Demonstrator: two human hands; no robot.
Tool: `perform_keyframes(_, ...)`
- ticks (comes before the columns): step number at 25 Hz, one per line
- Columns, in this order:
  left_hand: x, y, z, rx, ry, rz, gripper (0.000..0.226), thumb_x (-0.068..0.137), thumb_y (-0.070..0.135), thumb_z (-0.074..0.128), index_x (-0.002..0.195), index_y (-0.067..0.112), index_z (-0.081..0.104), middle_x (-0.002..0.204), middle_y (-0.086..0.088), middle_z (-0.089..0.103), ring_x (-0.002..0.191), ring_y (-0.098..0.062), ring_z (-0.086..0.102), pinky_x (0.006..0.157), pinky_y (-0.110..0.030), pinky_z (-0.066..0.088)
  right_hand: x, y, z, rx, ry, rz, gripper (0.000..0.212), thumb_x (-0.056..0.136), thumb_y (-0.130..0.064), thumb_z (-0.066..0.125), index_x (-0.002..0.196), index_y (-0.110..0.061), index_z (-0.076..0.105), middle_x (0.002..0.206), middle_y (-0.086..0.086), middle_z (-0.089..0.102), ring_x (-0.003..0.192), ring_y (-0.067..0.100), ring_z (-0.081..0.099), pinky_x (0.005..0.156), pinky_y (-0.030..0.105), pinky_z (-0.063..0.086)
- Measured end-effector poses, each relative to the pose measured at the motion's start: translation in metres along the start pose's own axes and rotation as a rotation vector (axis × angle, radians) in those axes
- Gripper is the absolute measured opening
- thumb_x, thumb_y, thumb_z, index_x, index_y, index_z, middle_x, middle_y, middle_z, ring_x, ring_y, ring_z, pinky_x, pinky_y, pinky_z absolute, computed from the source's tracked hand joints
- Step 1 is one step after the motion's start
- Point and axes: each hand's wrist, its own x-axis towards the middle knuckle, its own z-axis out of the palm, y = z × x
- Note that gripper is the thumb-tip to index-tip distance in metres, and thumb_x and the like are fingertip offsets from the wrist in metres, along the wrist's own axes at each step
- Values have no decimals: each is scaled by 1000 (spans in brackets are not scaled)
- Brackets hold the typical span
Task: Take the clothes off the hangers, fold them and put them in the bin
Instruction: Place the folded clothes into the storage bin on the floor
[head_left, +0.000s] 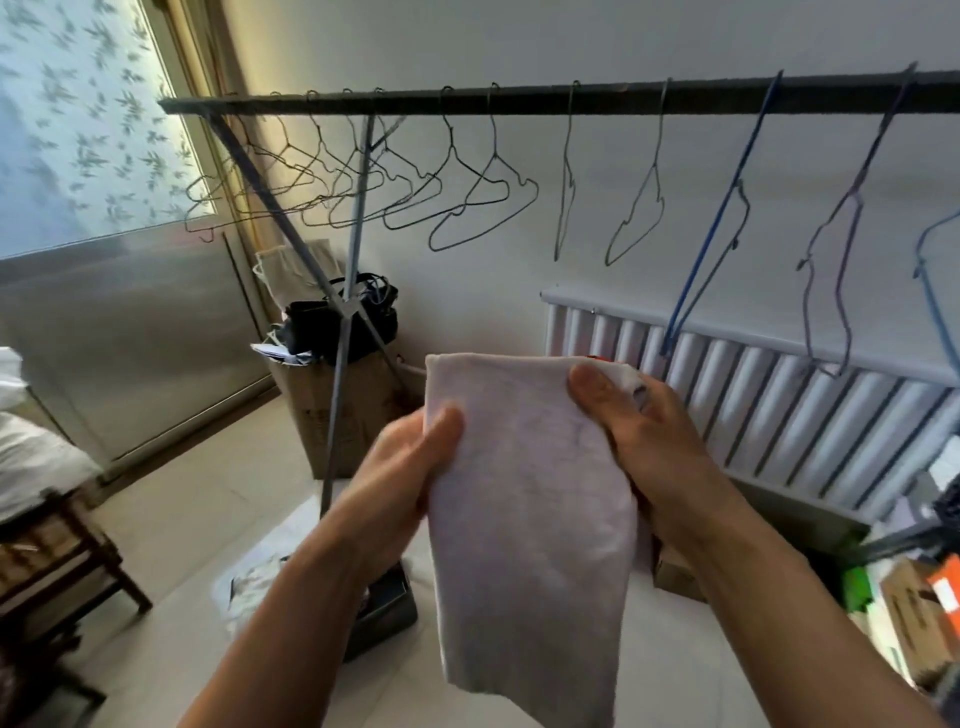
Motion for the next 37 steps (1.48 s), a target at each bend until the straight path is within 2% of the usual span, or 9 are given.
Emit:
perform_keyframes(5, -5, -5, -49, 64, 76, -81, 36, 67, 32, 87, 88, 5, 75, 96, -18, 74, 87, -32, 72, 70, -33, 60, 29, 7, 42, 297, -5, 193, 34, 87, -39, 61, 94, -8, 72, 84, 11, 74, 71, 19, 73, 55, 28, 57)
perform_keyframes(7, -3, 1, -65, 47, 151, -42, 26, 74, 23, 78, 86, 1, 73, 91, -18, 75, 80, -30, 73, 65, -32, 59, 30, 19, 63, 515, -133, 312, 45, 70, -52, 72, 87, -11, 78, 93, 14, 75, 82, 24, 74, 63, 37, 61)
perform_keyframes(10, 2, 8, -96, 107, 241, 30, 25, 76, 23, 73, 91, 3, 70, 88, -15, 75, 77, -26, 73, 61, -31, 57, 32, 44, 99, 404, -271, 376, 65, 51, -44, 90, 103, -9, 75, 108, 20, 71, 98, 34, 70, 81, 46, 59)
perform_keyframes(16, 9, 12, -163, 191, 393, 101, 63, 78, 24, 74, 131, 35, 43, 96, -16, 72, 79, -28, 74, 60, -35, 59, 62, 54, 162, 212, -102, 331, 21, 85, -13, 67, 105, -5, 65, 86, 12, 75, 76, 25, 74, 60, 32, 58)
perform_keyframes(20, 1, 15, -211, 119, 238, 120, 55, 72, 17, 76, 123, 33, 62, 114, -7, 69, 99, -25, 70, 73, -31, 59, 78, 56, 201, 212, -67, 368, 12, 88, -13, 65, 96, -5, 66, 80, 12, 75, 70, 23, 73, 58, 32, 58)
perform_keyframes(24, -3, 10, -250, 690, 164, 169, 72, 70, 9, 84, 127, 38, 51, 124, 13, 50, 110, -12, 57, 85, -21, 55, 96, 62, 239, 236, 5, 432, 26, 91, -21, 63, 97, 4, 66, 90, 20, 73, 77, 28, 71, 74, 40, 58)
perform_keyframes(30, 1, 26, -316, 1125, 264, 418, 23, 91, 22, 64, 113, 21, 66, 95, 7, 57, 85, -2, 56, 70, -8, 43, 120, 85, 289, 158, -107, 456, 68, 73, -44, 78, 115, 3, 55, 119, 22, 62, 102, 25, 61, 96, 41, 50)
perform_keyframes(33, 0, 34, -349, 1105, 301, 372, 16, 83, 43, 62, 90, 30, 69, 87, 10, 48, 81, -3, 50, 67, -8, 40, 125, 96, 308, 222, -316, 410, 80, 63, -9, 86, 132, -16, 45, 120, 16, 60, 103, 26, 65, 86, 37, 57)
perform_keyframes(37, 2, 41, -383, 559, 284, 89, 27, 84, 42, 69, 92, 17, 71, 97, 0, 65, 86, -10, 62, 68, -18, 52, 136, 100, 335, -75, -355, 223, 32, 82, 1, 69, 111, -10, 66, 101, 14, 71, 97, 28, 67, 79, 35, 58)
